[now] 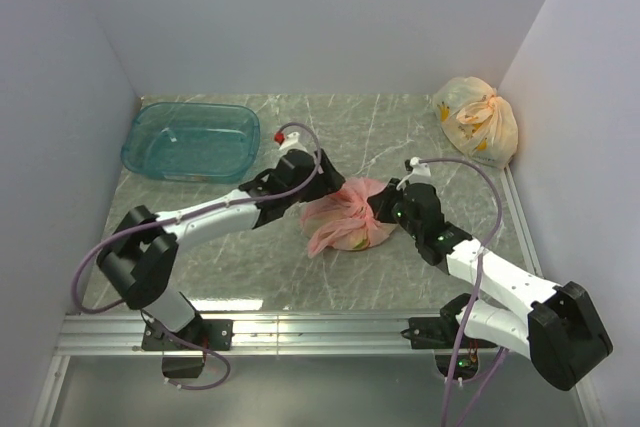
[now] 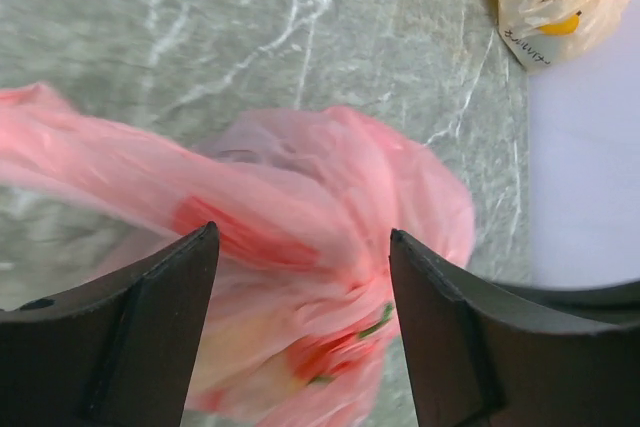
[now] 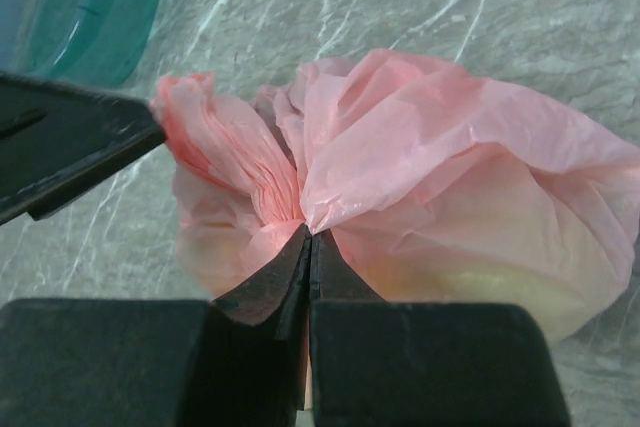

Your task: Untie the knot of the plastic bag and take out the fruit

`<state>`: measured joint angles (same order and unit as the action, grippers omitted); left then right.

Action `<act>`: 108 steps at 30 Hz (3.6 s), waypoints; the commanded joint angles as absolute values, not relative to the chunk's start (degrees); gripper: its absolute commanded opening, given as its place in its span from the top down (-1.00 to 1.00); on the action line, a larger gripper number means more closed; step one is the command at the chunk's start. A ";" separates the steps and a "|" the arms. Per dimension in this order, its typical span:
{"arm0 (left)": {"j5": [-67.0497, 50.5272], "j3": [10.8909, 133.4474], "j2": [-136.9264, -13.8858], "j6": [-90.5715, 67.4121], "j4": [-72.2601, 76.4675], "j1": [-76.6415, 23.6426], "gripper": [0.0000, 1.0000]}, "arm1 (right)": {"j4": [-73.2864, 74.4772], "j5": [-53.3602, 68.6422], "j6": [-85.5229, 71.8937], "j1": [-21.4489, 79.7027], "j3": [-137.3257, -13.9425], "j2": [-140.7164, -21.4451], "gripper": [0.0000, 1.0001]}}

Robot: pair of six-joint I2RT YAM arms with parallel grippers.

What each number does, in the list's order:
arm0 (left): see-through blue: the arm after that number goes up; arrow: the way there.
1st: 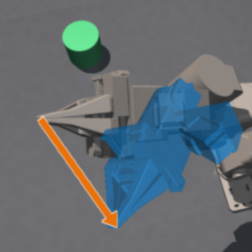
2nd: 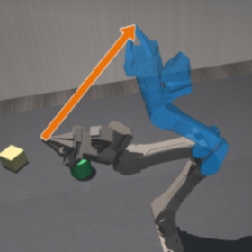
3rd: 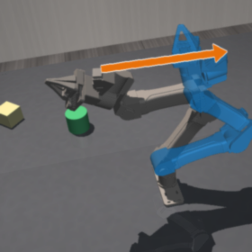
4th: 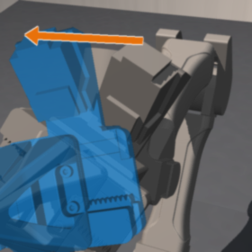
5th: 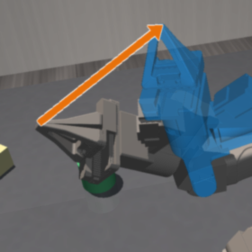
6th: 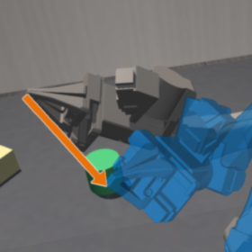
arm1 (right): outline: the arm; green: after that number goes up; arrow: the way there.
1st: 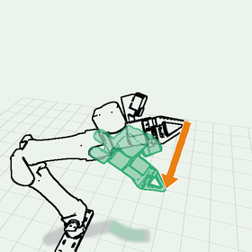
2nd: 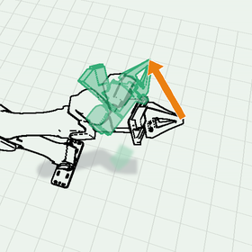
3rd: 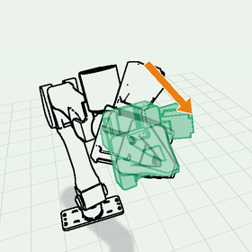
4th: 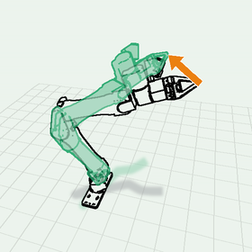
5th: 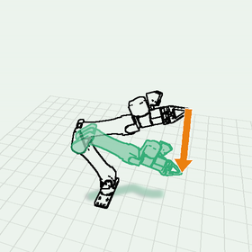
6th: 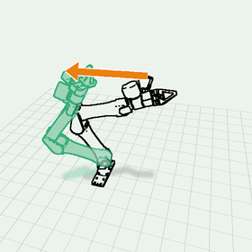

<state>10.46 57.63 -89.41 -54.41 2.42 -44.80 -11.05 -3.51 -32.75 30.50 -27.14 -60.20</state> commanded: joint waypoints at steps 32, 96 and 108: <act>22.33 62.05 -97.99 -78.22 -7.30 -53.44 -0.09 | -19.77 -14.94 -44.65 41.66 -23.38 -63.28 1.00; -0.18 44.20 -69.43 -47.73 -8.96 -24.87 0.99 | 21.27 -7.56 6.05 48.77 -61.25 -68.54 -0.26; -0.18 47.02 -68.73 -45.70 -12.39 -25.49 0.99 | 15.30 -13.62 12.22 55.37 -67.76 -85.95 -0.07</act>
